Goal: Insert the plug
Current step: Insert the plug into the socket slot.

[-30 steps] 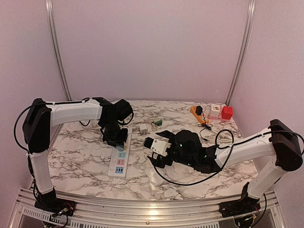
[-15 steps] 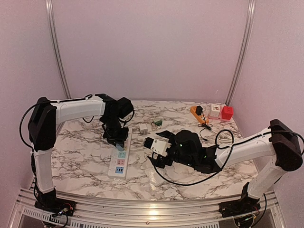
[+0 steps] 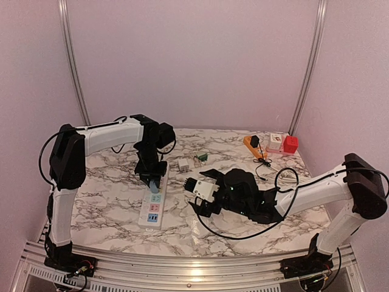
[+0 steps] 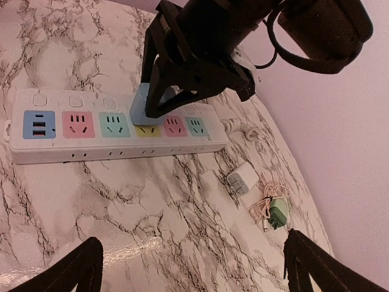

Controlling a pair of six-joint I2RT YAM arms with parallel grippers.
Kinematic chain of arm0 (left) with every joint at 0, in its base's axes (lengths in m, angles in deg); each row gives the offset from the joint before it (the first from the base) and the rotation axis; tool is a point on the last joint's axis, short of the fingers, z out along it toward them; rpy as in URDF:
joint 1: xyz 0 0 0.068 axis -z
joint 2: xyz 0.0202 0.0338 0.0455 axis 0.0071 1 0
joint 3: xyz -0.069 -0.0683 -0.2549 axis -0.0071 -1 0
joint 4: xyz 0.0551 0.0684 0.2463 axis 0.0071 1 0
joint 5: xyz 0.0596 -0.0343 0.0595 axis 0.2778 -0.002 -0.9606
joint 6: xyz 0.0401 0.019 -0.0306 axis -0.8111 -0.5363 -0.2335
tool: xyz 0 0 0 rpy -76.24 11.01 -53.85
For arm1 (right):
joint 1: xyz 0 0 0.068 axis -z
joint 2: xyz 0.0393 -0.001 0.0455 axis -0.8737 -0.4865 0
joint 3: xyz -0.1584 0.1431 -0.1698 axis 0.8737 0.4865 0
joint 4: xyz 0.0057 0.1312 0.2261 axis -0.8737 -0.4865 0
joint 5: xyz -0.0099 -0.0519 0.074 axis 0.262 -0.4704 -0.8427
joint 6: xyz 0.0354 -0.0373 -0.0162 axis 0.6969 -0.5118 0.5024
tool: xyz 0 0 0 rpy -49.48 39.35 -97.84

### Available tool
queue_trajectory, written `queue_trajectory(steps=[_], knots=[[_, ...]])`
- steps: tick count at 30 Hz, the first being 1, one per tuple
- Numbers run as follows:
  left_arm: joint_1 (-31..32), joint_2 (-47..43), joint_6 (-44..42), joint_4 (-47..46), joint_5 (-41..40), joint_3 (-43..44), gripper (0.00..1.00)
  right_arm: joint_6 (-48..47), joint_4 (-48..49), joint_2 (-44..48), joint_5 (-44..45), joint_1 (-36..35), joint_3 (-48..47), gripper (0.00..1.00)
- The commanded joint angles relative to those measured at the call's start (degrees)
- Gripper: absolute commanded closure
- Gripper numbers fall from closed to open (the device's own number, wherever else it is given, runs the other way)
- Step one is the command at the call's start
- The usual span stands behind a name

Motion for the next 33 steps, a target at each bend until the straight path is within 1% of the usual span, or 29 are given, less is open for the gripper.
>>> queue_trajectory(steps=[1,14,16,20,33], knots=[[-1.47,10.01,1.68,3.78,-2.29,-4.78,1.0,0.66,1.7,1.41,1.45,-0.49,1.07,0.01],[-1.89,11.71,2.77,4.54,-3.79,-3.81,1.0,0.31,1.84,1.53,1.68,-0.49,1.29,0.01],[-2.06,11.15,2.81,4.57,-3.54,-3.14,1.0,0.29,1.84,1.62,1.77,-0.49,1.39,0.01],[-2.55,9.11,3.15,4.56,-5.61,-1.15,1.0,0.5,1.73,1.88,1.86,-0.45,1.7,0.02],[-3.23,5.81,4.27,4.62,-6.27,-0.57,1.0,0.88,2.16,1.34,1.68,-0.47,2.0,0.01]])
